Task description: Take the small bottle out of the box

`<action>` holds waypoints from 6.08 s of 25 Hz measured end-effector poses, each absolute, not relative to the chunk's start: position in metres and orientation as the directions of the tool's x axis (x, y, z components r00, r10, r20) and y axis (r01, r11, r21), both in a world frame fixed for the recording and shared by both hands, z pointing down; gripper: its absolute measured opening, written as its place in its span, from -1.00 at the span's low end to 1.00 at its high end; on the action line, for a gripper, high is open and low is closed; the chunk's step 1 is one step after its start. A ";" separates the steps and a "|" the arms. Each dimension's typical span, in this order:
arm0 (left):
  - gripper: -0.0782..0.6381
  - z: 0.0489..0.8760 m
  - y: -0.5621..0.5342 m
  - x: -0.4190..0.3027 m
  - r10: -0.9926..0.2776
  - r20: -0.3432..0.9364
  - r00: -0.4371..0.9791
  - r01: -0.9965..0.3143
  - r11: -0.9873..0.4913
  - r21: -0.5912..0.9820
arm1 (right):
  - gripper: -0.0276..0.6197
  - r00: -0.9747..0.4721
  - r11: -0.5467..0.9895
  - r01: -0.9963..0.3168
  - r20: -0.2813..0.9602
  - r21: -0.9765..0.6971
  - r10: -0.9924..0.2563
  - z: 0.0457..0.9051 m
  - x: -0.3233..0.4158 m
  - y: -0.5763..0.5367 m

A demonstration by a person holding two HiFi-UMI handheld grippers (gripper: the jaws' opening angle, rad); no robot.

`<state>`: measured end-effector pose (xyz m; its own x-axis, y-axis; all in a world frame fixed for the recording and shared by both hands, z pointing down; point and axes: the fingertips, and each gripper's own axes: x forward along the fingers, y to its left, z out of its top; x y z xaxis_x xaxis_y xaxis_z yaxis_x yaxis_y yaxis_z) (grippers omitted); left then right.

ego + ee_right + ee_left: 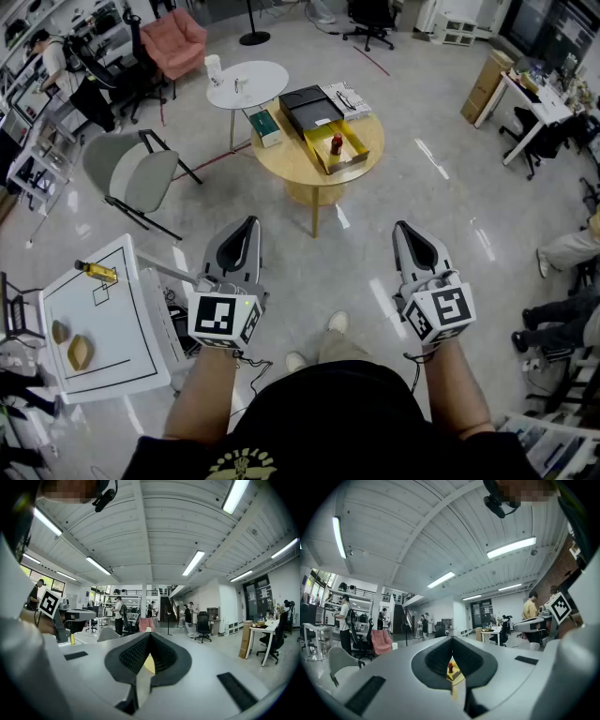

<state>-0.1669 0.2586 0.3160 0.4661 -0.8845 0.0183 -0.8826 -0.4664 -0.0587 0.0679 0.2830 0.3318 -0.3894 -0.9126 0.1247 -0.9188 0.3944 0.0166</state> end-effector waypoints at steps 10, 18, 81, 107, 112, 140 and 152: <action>-0.74 0.320 0.255 -0.164 -0.884 0.025 0.468 -0.883 -0.468 -0.041 | -0.87 -0.383 0.383 -0.923 0.115 -0.015 -0.917 0.337 0.077 0.281; -0.74 0.333 0.239 -0.153 -0.878 0.027 0.478 -0.878 -0.478 -0.033 | -0.87 -0.375 0.377 -0.926 0.110 -0.004 -0.921 0.347 0.089 0.267; -0.74 0.327 0.054 -0.076 -0.892 0.025 0.452 -0.886 -0.452 -0.100 | -0.87 -0.456 0.462 -0.887 0.104 0.030 -0.884 0.348 0.147 0.079; -0.74 0.336 -0.092 -0.109 -0.848 0.025 0.529 -0.846 -0.530 -0.054 | -0.87 -0.403 0.410 -0.912 0.137 0.024 -0.905 0.351 0.104 -0.050; -0.74 0.330 -0.120 -0.113 -0.832 0.009 0.555 -0.831 -0.555 -0.052 | -0.87 -0.377 0.385 -0.922 0.126 0.044 -0.918 0.341 0.098 -0.066; -0.74 0.343 -0.209 -0.100 -0.843 0.034 0.537 -0.842 -0.538 -0.050 | -0.87 -0.413 0.420 -0.905 0.109 0.062 -0.904 0.354 0.096 -0.162; -0.74 0.349 -0.258 -0.057 -0.831 0.033 0.556 -0.829 -0.557 -0.049 | -0.87 -0.468 0.480 -0.876 0.156 0.049 -0.870 0.373 0.113 -0.225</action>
